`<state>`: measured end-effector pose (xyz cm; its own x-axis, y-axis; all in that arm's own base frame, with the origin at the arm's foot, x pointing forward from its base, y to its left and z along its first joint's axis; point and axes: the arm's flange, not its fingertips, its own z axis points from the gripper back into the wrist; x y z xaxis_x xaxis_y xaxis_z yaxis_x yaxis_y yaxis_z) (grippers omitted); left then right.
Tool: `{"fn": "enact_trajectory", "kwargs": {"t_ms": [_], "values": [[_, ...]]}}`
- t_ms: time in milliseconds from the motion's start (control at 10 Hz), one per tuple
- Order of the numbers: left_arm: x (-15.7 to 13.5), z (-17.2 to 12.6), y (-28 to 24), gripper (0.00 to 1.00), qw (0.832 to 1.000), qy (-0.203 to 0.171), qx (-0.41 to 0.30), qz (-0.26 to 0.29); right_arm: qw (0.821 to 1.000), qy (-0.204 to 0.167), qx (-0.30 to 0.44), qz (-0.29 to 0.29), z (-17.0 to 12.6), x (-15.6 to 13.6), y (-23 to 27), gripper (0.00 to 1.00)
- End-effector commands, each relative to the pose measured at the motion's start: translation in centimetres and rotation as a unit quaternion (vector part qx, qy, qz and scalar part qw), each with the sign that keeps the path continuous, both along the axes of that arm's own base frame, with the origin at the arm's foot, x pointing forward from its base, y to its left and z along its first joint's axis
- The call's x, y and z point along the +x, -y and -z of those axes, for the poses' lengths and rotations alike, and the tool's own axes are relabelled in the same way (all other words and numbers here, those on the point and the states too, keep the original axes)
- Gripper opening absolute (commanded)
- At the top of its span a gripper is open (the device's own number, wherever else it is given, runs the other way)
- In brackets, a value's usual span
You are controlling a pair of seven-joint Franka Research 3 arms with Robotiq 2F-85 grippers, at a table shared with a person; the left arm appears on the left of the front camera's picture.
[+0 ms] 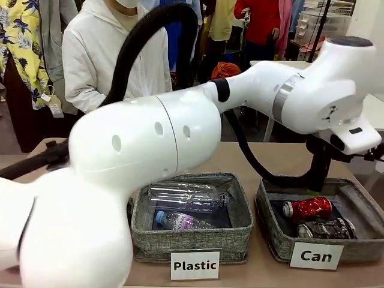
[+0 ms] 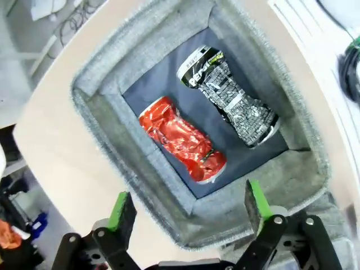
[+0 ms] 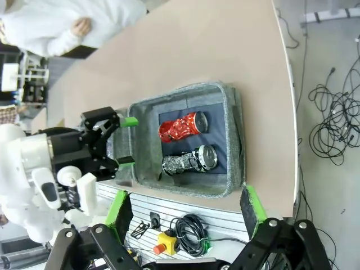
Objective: Sort the can waste into the basket.
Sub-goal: Pick up the can waste from the table and place it in the right Fabric basket.
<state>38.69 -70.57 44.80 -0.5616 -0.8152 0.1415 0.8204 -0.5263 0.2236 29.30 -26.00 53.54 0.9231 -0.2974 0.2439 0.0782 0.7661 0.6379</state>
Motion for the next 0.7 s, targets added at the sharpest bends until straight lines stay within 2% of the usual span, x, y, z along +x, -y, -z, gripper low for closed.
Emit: {"fn": "enact_trajectory", "kwargs": {"t_ms": [0,200,400,600], "values": [[2.7,-2.7,2.0,1.00,0.999,-0.045,0.005,-0.011,1.000,0.000,0.000,0.000,0.0,0.0,0.0,1.00],[2.3,-4.4,-2.2,1.00,0.989,-0.144,0.018,-0.039,0.999,0.010,-0.016,-0.027,-0.3,1.8,-2.2,1.00],[1.1,-4.5,-6.4,1.00,0.975,-0.203,0.056,-0.074,0.998,0.009,-0.021,-0.055,-0.3,3.5,-4.3,1.00],[0.5,-3.1,-10.5,1.00,0.945,-0.283,0.118,-0.110,0.996,-0.011,-0.028,-0.083,0.1,5.1,-6.2,1.00]]}}
